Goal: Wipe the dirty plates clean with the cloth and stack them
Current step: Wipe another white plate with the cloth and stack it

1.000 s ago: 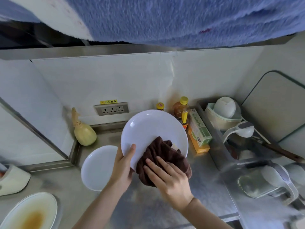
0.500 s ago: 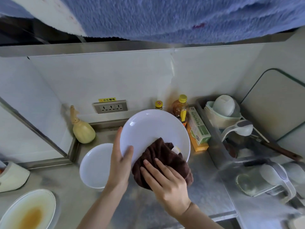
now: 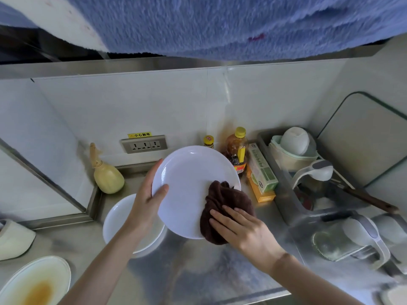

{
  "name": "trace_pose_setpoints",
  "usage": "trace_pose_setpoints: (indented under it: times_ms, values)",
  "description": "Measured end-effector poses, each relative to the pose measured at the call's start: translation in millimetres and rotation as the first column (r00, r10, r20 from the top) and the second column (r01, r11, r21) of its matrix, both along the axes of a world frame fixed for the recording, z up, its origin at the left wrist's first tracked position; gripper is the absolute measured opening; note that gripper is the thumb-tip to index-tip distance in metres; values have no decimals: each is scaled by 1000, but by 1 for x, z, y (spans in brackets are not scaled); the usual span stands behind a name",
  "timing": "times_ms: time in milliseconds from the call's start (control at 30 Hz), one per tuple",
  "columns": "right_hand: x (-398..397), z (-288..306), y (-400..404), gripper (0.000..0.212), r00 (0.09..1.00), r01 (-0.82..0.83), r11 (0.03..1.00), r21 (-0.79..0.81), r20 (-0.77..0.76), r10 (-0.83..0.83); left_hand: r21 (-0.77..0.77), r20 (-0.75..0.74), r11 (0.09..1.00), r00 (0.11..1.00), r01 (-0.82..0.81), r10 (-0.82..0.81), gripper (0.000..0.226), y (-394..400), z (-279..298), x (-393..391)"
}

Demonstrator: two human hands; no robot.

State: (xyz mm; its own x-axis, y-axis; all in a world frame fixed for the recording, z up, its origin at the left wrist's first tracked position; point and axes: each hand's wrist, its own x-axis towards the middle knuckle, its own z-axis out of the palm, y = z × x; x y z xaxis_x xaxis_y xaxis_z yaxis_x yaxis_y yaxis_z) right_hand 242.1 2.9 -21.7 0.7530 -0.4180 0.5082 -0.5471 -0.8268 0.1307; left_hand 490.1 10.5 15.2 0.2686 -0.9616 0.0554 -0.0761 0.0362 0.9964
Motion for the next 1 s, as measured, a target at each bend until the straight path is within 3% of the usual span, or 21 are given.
trace_pose_setpoints:
  times_ms: [133,200,267,300,333,367,433,500,600,767,900,1000]
  values:
    - [2,1,0,45,986,123,964,234,78,-144,-1,24,999,999,-33,33,55,2,-1,-2]
    - [11,9,8,48,921,137,814,564,231,-315,0,19,999,999,-48,48,51,4,-5,-7]
    - [33,18,23,35,747,-15,595,804,404,-528,22,-7,998,998,-58,58,52,7,-9,-15]
    - [46,21,31,26,646,-96,521,848,451,-616,39,-24,998,998,-54,55,51,10,-10,-20]
    - [59,23,38,22,590,-138,497,857,474,-653,45,-30,998,998,-47,49,48,12,-11,-27]
    - [71,22,43,25,591,-139,513,847,487,-643,45,-27,998,999,-39,40,44,15,-9,-33]
    - [83,15,49,41,708,-103,581,807,470,-527,37,-12,998,999,-47,48,37,18,-4,-41]
    - [88,8,46,53,872,0,645,764,316,-374,35,-25,998,998,-53,54,38,21,-6,-42]
    - [94,8,36,48,953,100,625,774,106,-285,57,-63,998,997,-30,33,40,28,-13,-40]
    - [106,0,4,62,899,290,751,593,101,-426,30,3,999,1000,-22,22,39,32,-19,-34]
    - [104,8,-22,60,849,444,752,488,38,-526,35,-8,994,995,-100,100,38,34,-19,-24]
    - [94,3,-38,59,765,581,672,459,-27,-643,23,-36,984,983,-177,178,37,33,-13,-18]
